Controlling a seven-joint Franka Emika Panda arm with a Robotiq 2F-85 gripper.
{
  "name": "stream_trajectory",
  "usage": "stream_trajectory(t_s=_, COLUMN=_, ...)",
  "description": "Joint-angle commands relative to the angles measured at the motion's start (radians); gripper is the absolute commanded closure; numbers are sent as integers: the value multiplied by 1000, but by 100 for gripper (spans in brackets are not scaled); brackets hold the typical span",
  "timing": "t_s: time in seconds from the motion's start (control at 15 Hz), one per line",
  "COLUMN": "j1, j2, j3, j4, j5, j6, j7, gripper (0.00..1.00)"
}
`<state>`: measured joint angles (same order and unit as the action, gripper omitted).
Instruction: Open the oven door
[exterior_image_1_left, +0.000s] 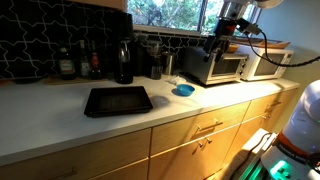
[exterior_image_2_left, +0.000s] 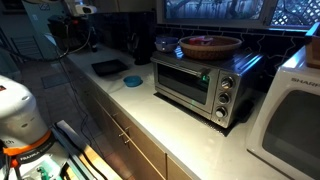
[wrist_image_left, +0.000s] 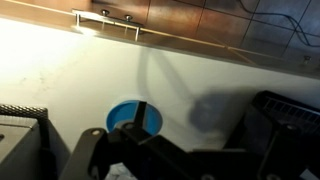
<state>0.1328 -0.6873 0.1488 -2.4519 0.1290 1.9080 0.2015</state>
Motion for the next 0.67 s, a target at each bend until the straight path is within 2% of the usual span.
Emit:
stream_trajectory(t_s=0.0, j1=-98, j2=3, j3=-154, j4=-54, j5=26, j6=5, j7=-57, gripper=0)
stream_trajectory(t_s=0.33, j1=-245, j2=106, j3=-341, j4=-83, j5=62, j6=54, j7=-100, gripper=0)
stream_trajectory(t_s=0.6, j1=-318, j2=170, j3=-439, j4=-101, j5=168, j6=108, j7=-118, gripper=0)
